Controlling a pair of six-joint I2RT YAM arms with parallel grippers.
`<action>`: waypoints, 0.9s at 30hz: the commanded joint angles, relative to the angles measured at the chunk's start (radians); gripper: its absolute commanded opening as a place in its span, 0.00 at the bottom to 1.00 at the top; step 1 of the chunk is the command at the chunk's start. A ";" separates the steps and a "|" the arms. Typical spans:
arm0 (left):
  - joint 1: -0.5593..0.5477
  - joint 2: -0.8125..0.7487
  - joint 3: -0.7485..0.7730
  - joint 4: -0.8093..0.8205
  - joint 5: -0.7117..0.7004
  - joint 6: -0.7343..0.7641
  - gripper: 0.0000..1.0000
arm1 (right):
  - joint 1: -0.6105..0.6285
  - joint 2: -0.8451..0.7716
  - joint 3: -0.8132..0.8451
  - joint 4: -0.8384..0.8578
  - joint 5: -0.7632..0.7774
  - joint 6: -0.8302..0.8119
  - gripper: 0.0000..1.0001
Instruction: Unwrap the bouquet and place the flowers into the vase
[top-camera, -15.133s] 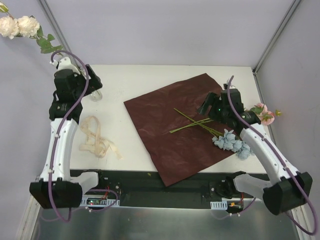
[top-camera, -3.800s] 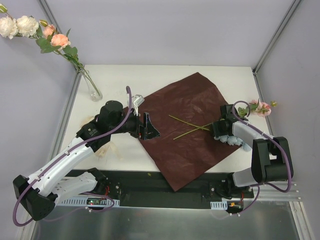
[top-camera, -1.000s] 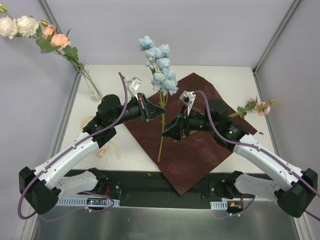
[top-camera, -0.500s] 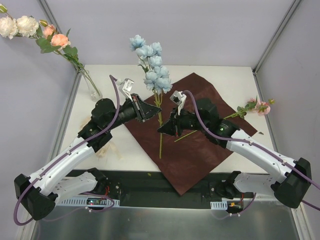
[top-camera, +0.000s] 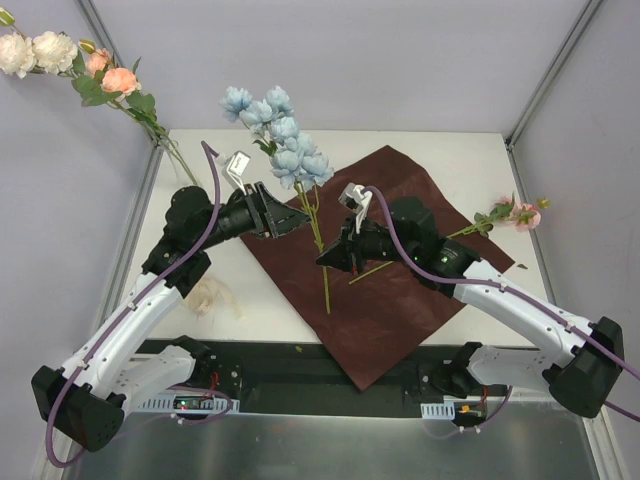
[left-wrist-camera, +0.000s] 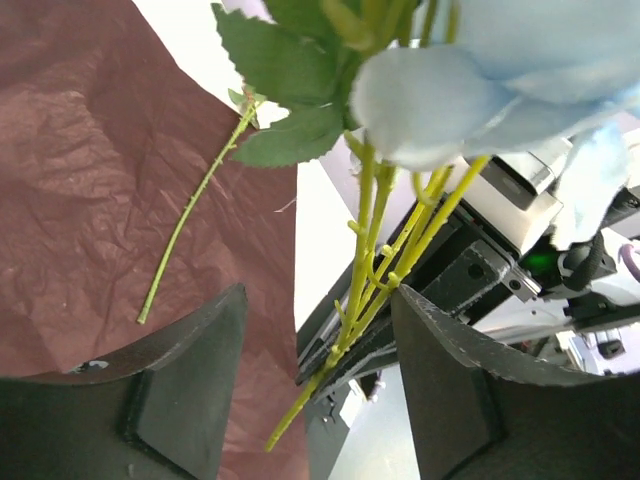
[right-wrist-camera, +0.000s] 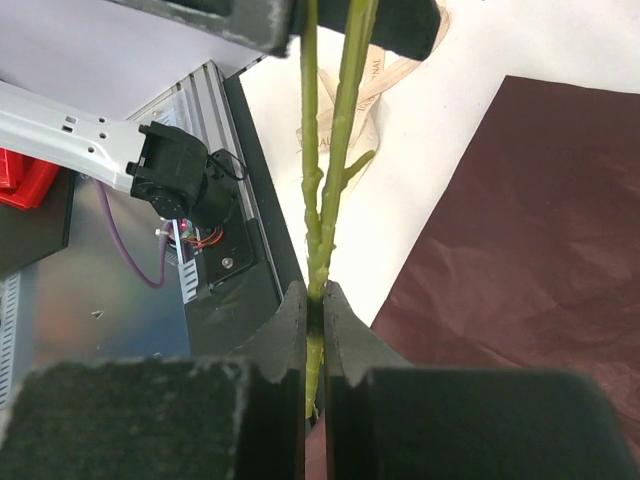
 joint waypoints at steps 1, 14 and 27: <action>0.012 -0.001 0.058 0.023 0.157 -0.004 0.62 | 0.004 -0.033 0.039 -0.001 -0.012 -0.046 0.00; 0.012 0.054 0.122 0.023 0.183 0.008 0.55 | 0.005 -0.038 0.044 -0.003 -0.038 -0.054 0.01; 0.017 0.091 0.153 0.020 0.151 0.043 0.07 | 0.005 -0.044 0.042 -0.015 -0.052 -0.069 0.00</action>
